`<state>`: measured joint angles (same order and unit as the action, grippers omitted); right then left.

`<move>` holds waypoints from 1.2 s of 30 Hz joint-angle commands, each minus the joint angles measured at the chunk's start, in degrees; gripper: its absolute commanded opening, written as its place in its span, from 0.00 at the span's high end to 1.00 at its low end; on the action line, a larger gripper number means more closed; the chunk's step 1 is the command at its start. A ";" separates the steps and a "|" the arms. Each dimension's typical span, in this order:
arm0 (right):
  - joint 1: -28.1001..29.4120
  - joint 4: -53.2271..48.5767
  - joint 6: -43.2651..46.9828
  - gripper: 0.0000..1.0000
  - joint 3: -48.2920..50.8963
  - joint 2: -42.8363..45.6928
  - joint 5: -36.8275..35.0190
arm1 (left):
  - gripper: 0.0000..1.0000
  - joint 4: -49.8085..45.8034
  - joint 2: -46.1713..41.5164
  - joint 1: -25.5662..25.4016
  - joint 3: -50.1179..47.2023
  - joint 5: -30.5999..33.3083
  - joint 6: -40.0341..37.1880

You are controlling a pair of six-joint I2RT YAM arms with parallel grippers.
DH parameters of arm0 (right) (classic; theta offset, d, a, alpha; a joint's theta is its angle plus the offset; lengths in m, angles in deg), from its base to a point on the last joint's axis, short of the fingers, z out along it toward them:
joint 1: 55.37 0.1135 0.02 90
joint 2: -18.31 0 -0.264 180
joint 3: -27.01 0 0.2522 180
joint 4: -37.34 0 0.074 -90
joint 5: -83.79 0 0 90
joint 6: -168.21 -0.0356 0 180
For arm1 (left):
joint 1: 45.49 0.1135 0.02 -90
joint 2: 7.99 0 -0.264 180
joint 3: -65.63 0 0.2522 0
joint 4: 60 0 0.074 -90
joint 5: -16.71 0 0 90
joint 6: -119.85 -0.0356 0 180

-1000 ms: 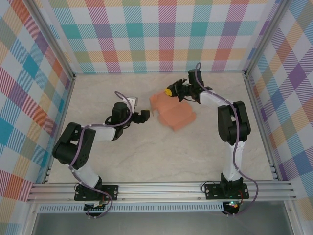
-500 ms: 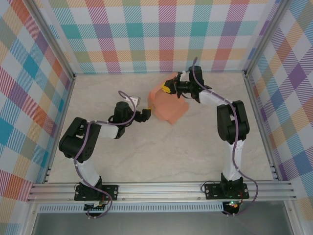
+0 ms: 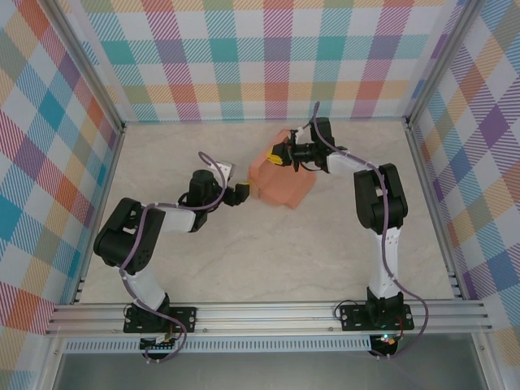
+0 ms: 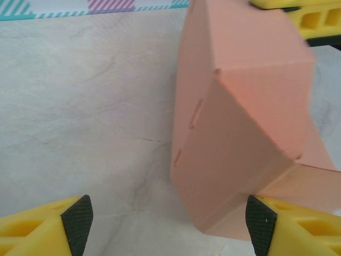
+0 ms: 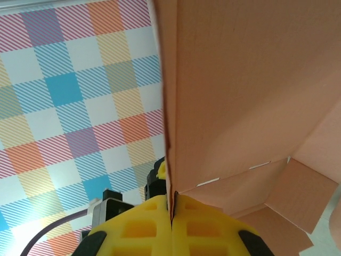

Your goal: Fold the paper box

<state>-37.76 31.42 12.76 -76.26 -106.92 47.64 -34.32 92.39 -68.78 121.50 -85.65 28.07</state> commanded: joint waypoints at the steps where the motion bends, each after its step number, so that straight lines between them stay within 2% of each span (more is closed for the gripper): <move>1: 0.19 -0.29 1.91 1.00 1.28 0.65 1.30 | 0.22 -0.38 1.27 -2.97 1.62 -0.05 -2.60; 11: 1.54 -0.57 1.44 1.00 1.62 0.28 0.36 | 0.21 -4.50 0.14 -3.96 1.58 -0.32 -5.44; 18: 3.00 -0.72 1.90 1.00 2.31 0.46 0.21 | 0.23 -3.76 0.63 -4.13 2.01 7.80 -5.17; 28: 4.28 1.00 1.13 1.00 5.19 0.93 -0.86 | 0.27 -3.84 2.60 -4.21 4.35 6.14 -2.30; 31: 4.37 4.42 -1.05 1.00 7.22 1.28 -1.35 | 0.32 -5.03 2.81 -4.98 4.93 5.01 -1.68; 36: 4.68 11.10 -3.50 1.00 11.33 2.06 -2.17 | 0.33 -3.82 2.98 -7.77 4.40 11.82 1.89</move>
<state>-33.83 39.98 10.83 -67.52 -106.03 46.43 -39.55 94.73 -75.16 124.73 -78.15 26.75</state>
